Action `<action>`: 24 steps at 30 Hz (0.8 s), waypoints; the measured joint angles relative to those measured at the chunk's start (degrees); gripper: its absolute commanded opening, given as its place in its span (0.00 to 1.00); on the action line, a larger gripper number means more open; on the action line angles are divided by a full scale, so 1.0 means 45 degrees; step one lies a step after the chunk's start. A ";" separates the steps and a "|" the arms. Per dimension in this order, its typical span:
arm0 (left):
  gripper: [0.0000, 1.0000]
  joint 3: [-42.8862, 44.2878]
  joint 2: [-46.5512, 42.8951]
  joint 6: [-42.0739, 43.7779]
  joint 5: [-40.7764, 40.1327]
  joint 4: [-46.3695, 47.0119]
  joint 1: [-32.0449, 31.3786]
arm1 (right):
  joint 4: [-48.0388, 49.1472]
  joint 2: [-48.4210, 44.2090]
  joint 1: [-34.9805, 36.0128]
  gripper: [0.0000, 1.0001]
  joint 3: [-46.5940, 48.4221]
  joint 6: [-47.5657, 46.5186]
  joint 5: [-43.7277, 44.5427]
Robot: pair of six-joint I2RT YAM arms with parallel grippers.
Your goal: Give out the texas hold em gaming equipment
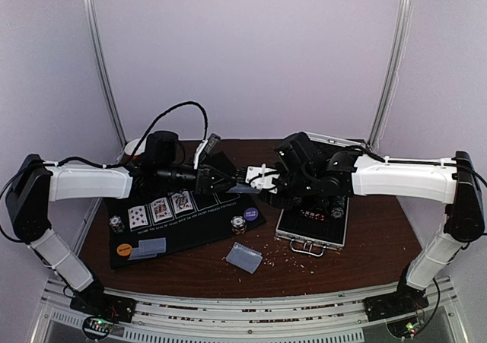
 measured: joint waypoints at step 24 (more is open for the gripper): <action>0.00 0.1316 -0.2647 0.4299 -0.0772 -0.6110 0.1229 | 0.0034 0.0000 -0.0214 0.41 -0.0073 0.0005 0.0325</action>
